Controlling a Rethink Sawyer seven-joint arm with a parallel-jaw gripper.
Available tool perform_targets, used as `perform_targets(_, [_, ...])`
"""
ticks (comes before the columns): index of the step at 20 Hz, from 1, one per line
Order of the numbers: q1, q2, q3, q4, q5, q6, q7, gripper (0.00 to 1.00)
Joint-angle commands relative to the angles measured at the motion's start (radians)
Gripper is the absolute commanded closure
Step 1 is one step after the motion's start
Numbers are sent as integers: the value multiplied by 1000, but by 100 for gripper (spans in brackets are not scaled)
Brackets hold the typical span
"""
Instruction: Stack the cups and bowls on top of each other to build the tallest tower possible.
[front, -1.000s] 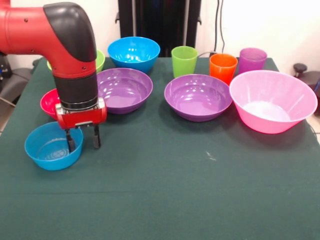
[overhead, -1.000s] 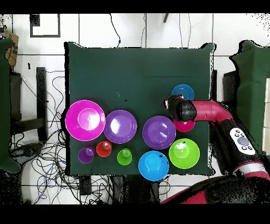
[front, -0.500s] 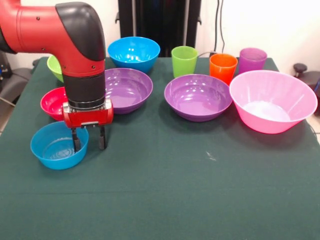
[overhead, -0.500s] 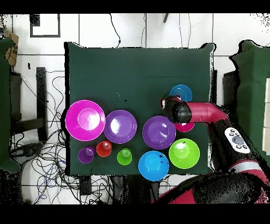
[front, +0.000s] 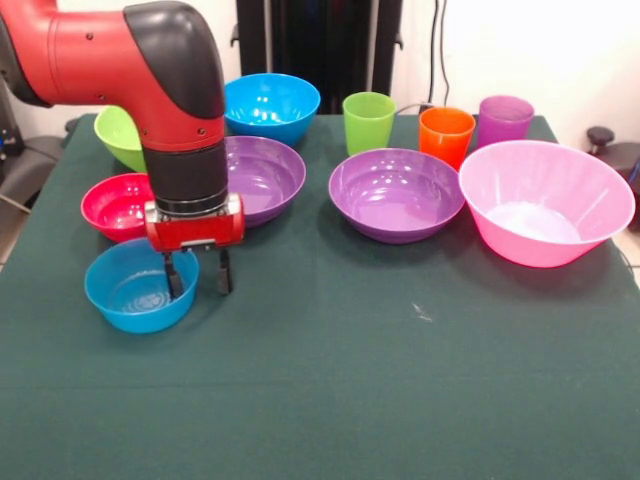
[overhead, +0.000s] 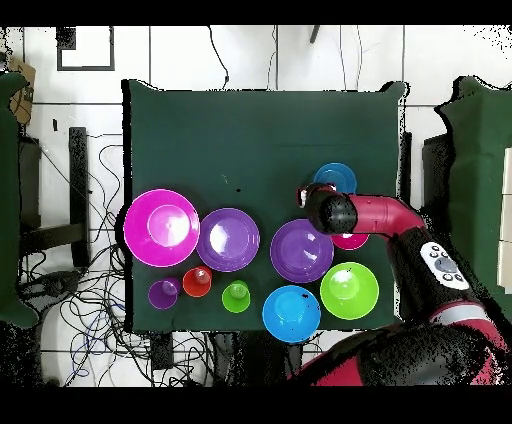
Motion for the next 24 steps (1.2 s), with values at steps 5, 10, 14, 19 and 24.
perform_targets(5, [117, 114, -27, 194, 70, -34, 206, 0])
perform_targets(10, [162, 105, -57, 211, 126, -78, 254, 0])
perform_targets(14, [185, 102, -69, 224, 172, -102, 276, 0])
perform_targets(19, [224, 102, -91, 239, 215, -156, 327, 0])
perform_targets(24, [259, 103, -107, 241, 249, -198, 373, 0])
